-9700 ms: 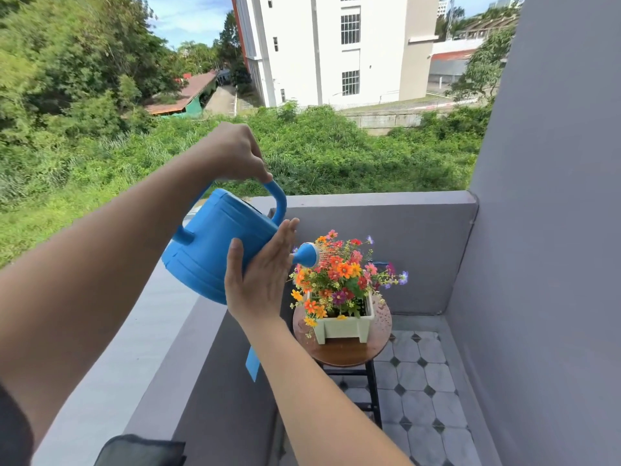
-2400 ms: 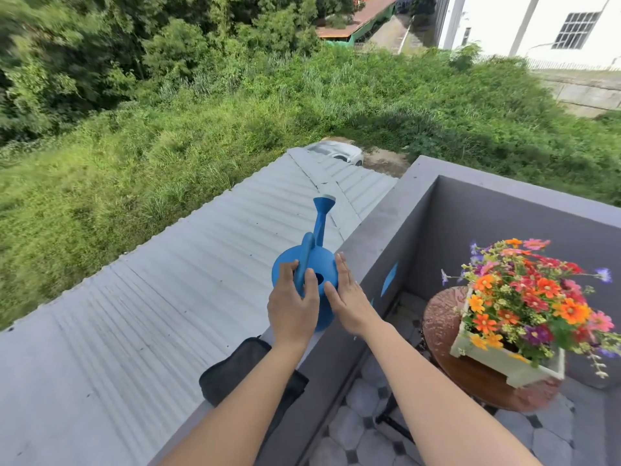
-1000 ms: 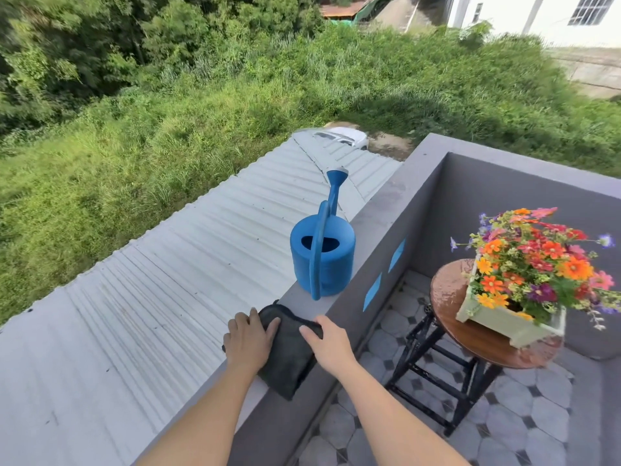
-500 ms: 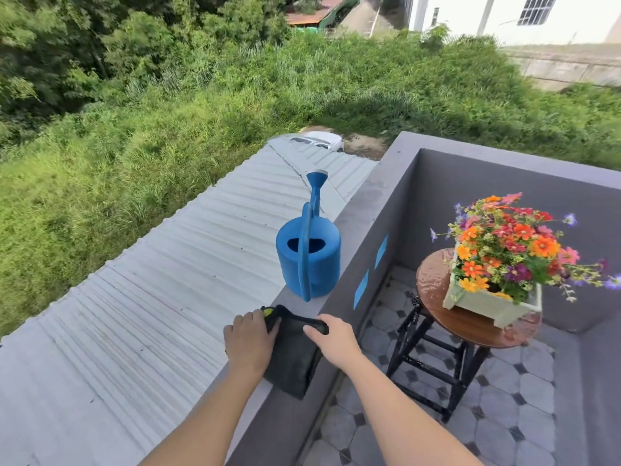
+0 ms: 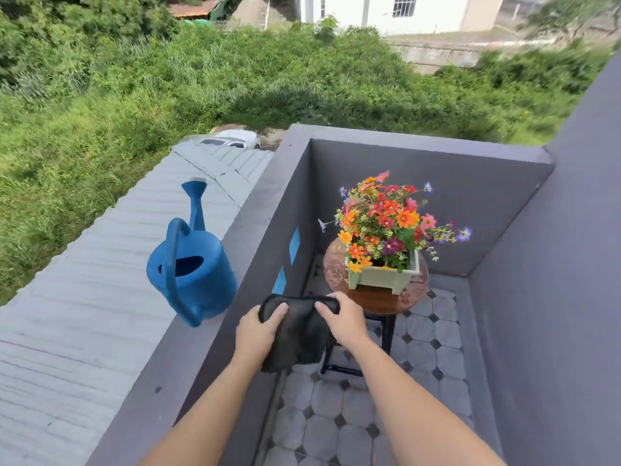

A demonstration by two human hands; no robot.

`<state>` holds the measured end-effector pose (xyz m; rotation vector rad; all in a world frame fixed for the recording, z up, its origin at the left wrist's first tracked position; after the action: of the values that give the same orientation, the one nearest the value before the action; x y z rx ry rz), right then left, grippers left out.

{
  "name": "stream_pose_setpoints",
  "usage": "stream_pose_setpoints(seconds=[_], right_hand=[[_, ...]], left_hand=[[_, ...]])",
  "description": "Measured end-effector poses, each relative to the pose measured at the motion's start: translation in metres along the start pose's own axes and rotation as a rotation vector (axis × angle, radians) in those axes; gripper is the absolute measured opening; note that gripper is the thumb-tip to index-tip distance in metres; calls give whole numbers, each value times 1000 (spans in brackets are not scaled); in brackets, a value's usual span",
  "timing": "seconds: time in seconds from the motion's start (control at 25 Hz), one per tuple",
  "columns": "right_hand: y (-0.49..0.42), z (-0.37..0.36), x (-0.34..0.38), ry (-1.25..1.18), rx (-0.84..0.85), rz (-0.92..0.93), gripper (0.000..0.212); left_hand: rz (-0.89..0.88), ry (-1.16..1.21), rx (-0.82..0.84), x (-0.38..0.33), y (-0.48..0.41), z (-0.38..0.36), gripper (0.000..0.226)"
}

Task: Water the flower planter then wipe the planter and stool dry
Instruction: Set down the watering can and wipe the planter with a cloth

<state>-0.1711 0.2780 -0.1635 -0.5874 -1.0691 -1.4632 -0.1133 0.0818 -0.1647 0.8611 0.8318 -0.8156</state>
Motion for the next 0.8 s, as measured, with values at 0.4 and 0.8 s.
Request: stream_pose_setpoints(seconds=[0.4, 0.8], right_hand=[[-57, 105, -145, -59, -269, -148, 38], [-138, 99, -168, 89, -234, 14, 89]], left_hand=[[291, 440, 16, 18, -57, -125, 23], [-30, 359, 160, 23, -132, -200, 22]])
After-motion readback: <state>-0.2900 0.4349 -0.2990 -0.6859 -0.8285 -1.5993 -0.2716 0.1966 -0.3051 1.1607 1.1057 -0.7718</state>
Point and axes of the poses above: each hand's wrist, its own y-axis away from the middle knuckle, its own z-axis out of the back of the hand, x = y × z, the point moved 10 cm from there along -y, towards the middle knuckle
